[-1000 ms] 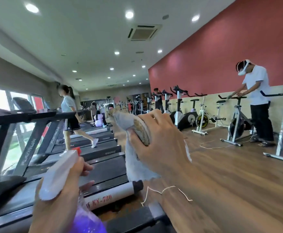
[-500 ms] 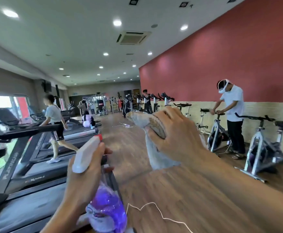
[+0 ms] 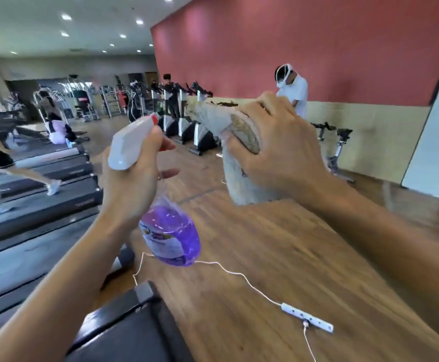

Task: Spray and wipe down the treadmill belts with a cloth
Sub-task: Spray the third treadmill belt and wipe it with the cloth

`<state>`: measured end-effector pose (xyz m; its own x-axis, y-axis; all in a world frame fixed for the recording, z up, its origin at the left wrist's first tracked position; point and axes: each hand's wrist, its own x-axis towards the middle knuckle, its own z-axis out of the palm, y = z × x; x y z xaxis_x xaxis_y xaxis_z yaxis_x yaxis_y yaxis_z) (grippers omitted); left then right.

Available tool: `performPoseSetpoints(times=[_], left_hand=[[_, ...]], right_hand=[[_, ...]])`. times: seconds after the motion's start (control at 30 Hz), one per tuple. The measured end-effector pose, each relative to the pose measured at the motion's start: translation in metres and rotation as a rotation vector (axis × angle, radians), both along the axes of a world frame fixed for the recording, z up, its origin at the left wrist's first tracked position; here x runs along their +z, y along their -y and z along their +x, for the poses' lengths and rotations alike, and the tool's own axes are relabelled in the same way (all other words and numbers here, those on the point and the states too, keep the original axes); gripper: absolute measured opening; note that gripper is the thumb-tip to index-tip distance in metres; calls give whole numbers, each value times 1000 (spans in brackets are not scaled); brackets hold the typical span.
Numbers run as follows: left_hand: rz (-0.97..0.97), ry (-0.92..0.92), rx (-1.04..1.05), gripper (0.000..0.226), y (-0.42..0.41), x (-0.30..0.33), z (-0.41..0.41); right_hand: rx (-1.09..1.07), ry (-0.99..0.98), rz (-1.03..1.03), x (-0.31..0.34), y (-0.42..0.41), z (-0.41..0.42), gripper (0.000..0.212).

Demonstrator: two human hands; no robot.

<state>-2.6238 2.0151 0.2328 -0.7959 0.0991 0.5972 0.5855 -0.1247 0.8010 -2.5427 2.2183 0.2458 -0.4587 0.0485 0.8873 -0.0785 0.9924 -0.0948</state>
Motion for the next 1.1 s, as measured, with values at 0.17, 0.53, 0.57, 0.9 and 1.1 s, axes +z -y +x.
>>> performPoseSetpoints(times=[0.17, 0.53, 0.57, 0.9, 1.1], left_hand=[[-7, 86, -53, 28, -45, -41, -6], [-69, 311, 10, 29, -138, -158, -91], [-71, 329, 29, 29, -146, -166, -102], [-115, 347, 222, 26, -215, -200, -193], [-86, 418, 338, 27, -249, -225, -220]], right_hand=[[-58, 84, -84, -50, -45, 3, 46], [-21, 278, -247, -183, -127, -100, 43], [-9, 292, -264, -195, -135, -113, 43], [129, 439, -371, -236, -217, -214, 38], [285, 509, -491, -254, -258, -257, 37]])
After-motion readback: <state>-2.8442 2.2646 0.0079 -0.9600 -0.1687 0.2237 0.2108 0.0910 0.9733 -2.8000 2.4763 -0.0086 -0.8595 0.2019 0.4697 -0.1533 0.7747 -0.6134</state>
